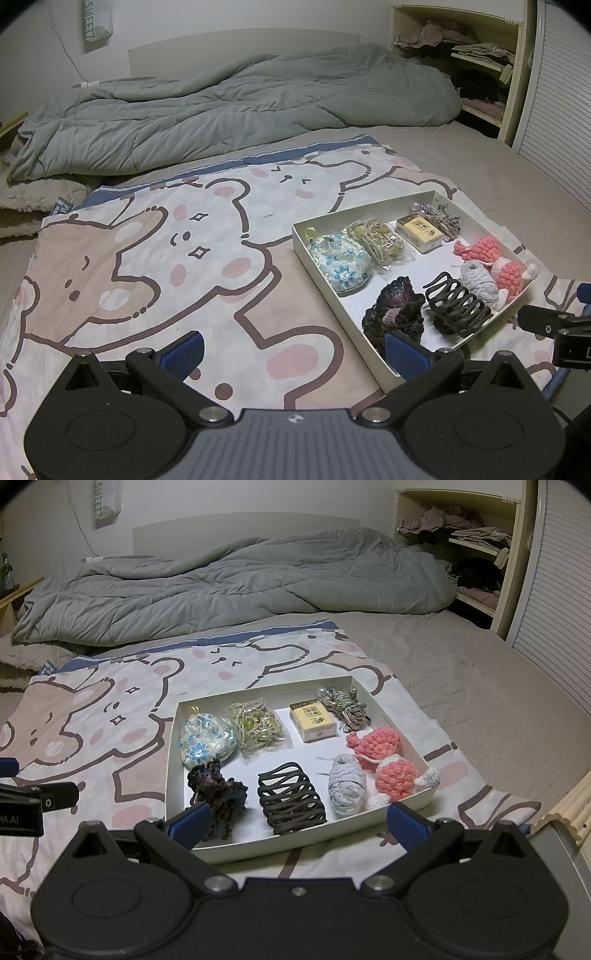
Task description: Organize objects
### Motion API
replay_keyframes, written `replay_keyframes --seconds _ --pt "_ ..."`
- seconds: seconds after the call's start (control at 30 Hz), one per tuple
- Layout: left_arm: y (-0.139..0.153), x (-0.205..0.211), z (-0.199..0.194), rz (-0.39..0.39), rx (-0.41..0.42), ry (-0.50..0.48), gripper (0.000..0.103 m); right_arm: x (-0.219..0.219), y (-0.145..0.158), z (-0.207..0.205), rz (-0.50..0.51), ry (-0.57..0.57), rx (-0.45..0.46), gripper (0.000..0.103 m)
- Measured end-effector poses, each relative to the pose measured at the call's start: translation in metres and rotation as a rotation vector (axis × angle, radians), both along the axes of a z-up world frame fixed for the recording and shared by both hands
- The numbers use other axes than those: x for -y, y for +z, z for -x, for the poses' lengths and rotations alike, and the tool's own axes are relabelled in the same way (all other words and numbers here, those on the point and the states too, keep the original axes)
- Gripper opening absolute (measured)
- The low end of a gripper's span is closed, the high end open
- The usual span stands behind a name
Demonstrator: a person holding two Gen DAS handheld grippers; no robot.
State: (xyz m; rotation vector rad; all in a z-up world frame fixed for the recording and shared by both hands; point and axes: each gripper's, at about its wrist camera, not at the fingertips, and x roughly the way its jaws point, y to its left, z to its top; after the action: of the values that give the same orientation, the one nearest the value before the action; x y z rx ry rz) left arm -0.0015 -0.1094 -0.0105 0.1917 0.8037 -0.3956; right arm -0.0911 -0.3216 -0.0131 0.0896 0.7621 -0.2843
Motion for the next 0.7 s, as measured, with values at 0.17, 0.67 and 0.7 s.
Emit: replay_keyframes --seconds 0.17,0.67,0.7 --pt "0.0 -0.0003 -0.0003 0.0 0.0 0.0 0.103 -0.0002 -0.0011 0.0006 0.002 0.0 -0.001 0.103" --pt "-0.0013 -0.001 0.0 0.004 -0.008 -0.003 0.103 0.0001 -0.0009 0.0 0.002 0.002 -0.002 0.103" --pt "-0.0016 -0.0009 0.0002 0.004 -0.008 -0.004 0.103 0.0001 -0.0009 0.0 0.002 0.002 -0.002 0.103"
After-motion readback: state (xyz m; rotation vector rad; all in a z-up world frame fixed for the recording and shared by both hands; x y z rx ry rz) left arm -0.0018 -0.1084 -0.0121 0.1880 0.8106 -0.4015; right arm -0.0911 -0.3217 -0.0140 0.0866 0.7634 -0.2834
